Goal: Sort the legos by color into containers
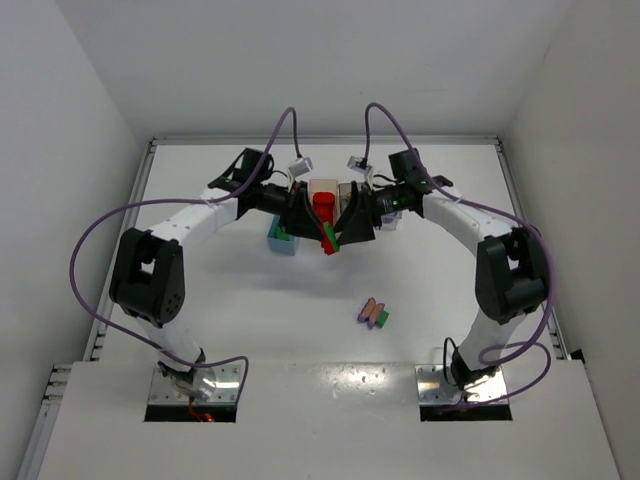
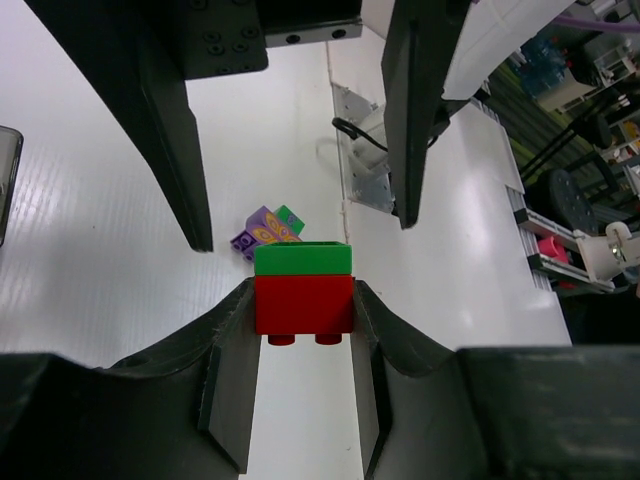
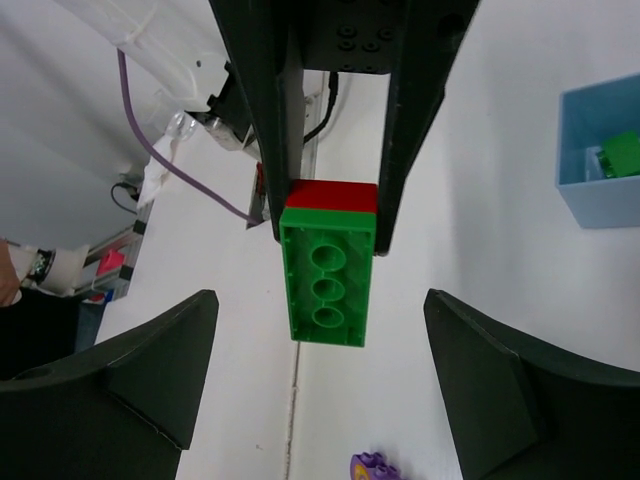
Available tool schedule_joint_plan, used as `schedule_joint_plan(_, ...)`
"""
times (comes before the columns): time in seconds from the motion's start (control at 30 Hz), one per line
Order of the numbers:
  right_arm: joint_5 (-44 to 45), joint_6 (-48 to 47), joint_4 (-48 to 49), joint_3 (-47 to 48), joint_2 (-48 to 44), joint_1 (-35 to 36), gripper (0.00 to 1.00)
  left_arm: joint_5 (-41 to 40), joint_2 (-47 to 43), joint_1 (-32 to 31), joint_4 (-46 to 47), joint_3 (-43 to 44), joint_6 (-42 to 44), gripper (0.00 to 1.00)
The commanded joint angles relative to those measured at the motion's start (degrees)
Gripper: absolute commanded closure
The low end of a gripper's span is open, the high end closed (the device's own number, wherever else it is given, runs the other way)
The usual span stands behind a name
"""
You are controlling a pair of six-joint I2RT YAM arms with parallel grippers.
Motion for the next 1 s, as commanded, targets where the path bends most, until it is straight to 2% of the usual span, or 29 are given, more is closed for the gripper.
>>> schedule_joint_plan(0.0,-2.28,-1.06,1.10,2.59,-1.08,1.19,0.16,1.84,0.03,0.01,1.55,2.75,1.25,0.86)
schedule_joint_plan(0.07,-2.28,-1.06,1.10,2.59,-0.38,2.23,0.17,1.84,0.03,0.01,1.55,2.76,1.25,0.86)
schedule_joint_plan(0.23,-2.28,0.34,3.20,3.12,0.76,3.56,0.38,1.84,0.55,-0.52,1.55,3.29,1.25,0.86)
schedule_joint_plan(0.3,-2.28,0.87,4.44,3.12,0.76,3.56,0.42,1.84,0.55,-0.52,1.55,3.29,1.25,0.86)
schedule_joint_plan(0.33,-2.28,1.57,4.44,3.12,0.76,3.56,0.49,1.84,0.55,-0.52,1.55,3.29,1.25,0.86)
schedule_joint_plan(0.4,-1.23,2.18,5.05,3.12,0.76,4.09,0.56,1.84,0.55,-0.52,1.55,3.29,1.78,0.86)
schedule_joint_plan(0.57,0.17,5.17,6.64,2.50,0.76,3.47,0.92,1.84,-0.05,-0.52,1.55,1.97,1.78,0.86)
schedule_joint_plan(0.7,0.18,7.46,7.87,1.98,-0.46,0.75,0.98,0.71,-1.38,-0.52,1.55,-1.89,2.84,0.86)
schedule_joint_plan(0.83,-0.35,8.34,8.49,0.66,-1.60,-4.77,1.00,-1.93,-4.45,-0.52,1.02,-6.90,4.85,0.86)
schedule_joint_plan(0.97,-0.88,8.87,8.49,0.14,-2.75,-9.17,1.00,-5.18,-5.77,-0.52,-3.27,-8.84,9.33,0.86)
